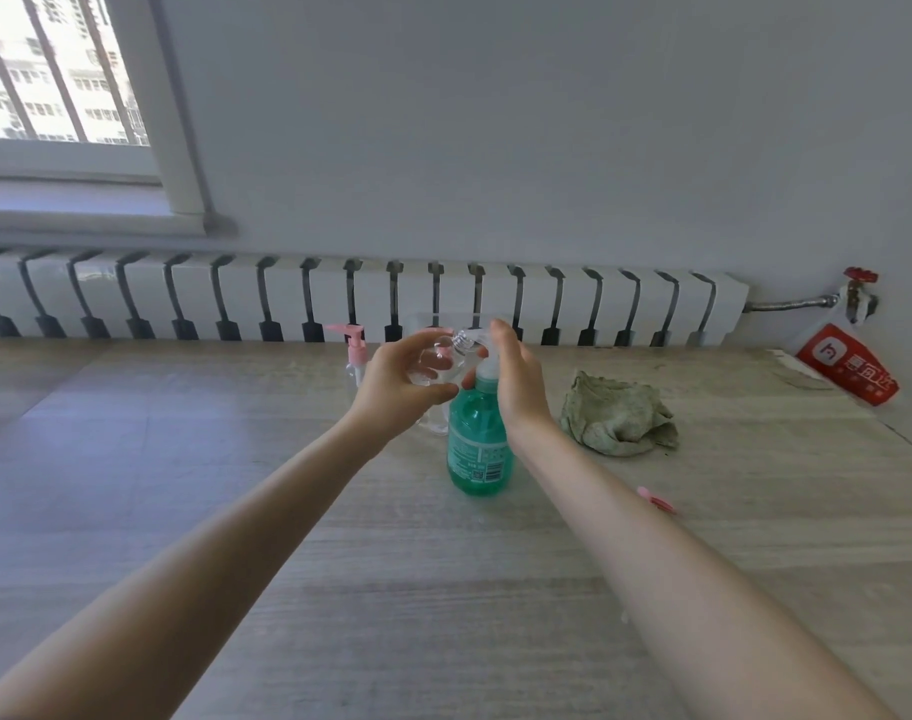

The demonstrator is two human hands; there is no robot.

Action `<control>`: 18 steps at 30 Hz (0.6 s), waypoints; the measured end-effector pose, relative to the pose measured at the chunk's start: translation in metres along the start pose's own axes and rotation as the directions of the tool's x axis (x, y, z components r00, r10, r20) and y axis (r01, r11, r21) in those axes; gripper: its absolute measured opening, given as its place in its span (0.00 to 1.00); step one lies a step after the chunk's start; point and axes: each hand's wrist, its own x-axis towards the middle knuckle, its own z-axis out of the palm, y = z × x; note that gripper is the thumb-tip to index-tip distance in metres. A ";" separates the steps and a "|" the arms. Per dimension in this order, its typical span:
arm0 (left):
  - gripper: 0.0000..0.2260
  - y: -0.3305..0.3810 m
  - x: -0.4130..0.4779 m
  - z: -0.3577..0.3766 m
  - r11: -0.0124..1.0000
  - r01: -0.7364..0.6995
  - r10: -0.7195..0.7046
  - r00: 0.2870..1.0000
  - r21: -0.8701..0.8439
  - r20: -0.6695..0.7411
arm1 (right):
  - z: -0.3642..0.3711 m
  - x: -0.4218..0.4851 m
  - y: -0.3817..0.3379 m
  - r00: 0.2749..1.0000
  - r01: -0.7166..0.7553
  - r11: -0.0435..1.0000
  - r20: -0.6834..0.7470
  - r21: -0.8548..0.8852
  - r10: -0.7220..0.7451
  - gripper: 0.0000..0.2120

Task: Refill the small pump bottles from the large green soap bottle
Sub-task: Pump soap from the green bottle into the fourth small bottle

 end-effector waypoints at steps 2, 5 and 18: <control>0.24 0.000 0.000 0.000 1.000 0.008 -0.008 1.000 -0.015 0.002 | -0.002 0.000 -0.004 0.999 0.011 0.999 0.036 0.039 -0.013 0.20; 0.25 0.000 -0.001 0.000 1.000 0.019 -0.019 1.000 -0.019 0.009 | -0.003 0.000 -0.004 0.999 0.010 0.999 0.035 0.049 -0.012 0.17; 0.23 -0.008 -0.001 0.002 0.998 0.055 -0.055 0.998 -0.008 -0.005 | -0.002 0.002 0.000 0.999 0.032 0.989 0.020 0.145 -0.036 0.10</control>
